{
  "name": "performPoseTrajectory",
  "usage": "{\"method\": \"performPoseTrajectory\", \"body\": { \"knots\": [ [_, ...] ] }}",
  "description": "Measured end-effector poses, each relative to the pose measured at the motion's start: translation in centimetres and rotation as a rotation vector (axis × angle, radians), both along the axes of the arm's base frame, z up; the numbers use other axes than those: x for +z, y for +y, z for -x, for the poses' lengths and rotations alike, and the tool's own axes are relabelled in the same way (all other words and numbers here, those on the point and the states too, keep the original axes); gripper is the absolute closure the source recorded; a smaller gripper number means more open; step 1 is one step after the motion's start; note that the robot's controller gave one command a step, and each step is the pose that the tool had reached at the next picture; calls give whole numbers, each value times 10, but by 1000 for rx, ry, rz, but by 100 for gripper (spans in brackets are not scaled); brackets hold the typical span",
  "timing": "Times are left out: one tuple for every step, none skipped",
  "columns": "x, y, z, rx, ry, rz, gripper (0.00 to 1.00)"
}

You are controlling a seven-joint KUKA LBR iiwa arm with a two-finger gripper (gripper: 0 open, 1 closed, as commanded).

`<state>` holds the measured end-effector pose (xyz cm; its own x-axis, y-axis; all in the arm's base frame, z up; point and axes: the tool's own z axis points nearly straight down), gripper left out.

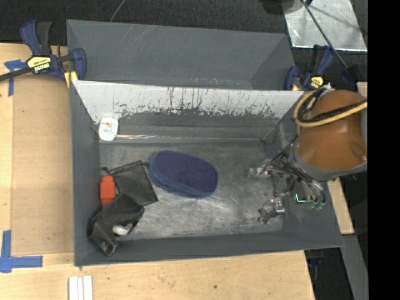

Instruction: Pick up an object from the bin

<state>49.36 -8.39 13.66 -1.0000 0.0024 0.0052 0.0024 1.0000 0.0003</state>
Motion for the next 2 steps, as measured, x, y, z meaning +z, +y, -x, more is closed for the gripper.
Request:
{"method": "performPoseTrajectory", "body": {
  "knots": [
    [-64,119,-63,-22,-13,2,0],
    [5,150,-122,188,-16,-1,0]
  ]
}}
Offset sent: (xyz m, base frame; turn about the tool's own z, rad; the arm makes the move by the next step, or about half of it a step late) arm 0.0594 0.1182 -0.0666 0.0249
